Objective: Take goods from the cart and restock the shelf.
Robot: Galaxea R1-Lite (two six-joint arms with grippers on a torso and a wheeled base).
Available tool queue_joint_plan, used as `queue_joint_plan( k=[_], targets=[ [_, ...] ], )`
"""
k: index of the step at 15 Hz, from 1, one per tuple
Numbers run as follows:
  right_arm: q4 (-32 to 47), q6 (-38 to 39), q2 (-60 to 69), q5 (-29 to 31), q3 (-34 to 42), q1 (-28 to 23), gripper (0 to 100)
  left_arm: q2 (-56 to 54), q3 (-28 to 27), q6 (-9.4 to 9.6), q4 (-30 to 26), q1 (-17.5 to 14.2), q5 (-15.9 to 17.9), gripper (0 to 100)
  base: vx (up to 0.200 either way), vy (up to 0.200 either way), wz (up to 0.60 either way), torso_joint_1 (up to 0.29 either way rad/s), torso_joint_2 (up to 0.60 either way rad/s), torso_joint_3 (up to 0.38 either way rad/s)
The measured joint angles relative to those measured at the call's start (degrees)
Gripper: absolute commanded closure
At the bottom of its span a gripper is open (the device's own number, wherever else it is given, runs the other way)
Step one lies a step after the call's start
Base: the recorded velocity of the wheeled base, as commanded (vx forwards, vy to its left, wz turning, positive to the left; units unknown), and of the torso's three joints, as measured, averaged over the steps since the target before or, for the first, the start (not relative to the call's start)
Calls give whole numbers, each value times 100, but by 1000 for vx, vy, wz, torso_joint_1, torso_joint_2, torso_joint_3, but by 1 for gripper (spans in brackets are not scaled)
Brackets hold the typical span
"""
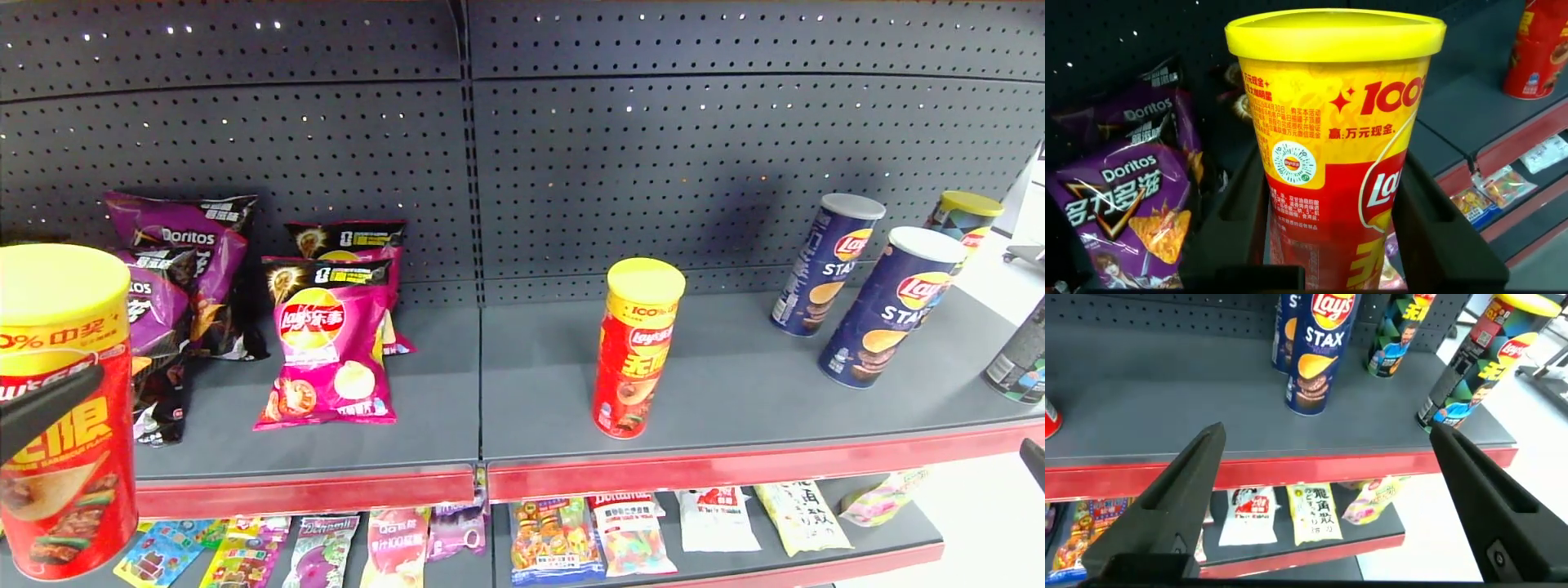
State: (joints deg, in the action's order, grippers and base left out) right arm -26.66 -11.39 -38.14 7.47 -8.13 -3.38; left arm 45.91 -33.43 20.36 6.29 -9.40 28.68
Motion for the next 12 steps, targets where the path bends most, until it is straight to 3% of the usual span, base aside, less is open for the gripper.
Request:
queue_joint_plan(
  k=[11, 12],
  targets=[
    [6, 0, 39, -1, 52, 13, 0, 332, -2, -5, 16, 4, -13, 100, 0, 0, -600, 1, 1, 3],
    [9, 0, 39, -1, 69, 13, 0, 362, -6, -13, 16, 4, -13, 100, 0, 0, 0, 0, 0, 0]
  ],
)
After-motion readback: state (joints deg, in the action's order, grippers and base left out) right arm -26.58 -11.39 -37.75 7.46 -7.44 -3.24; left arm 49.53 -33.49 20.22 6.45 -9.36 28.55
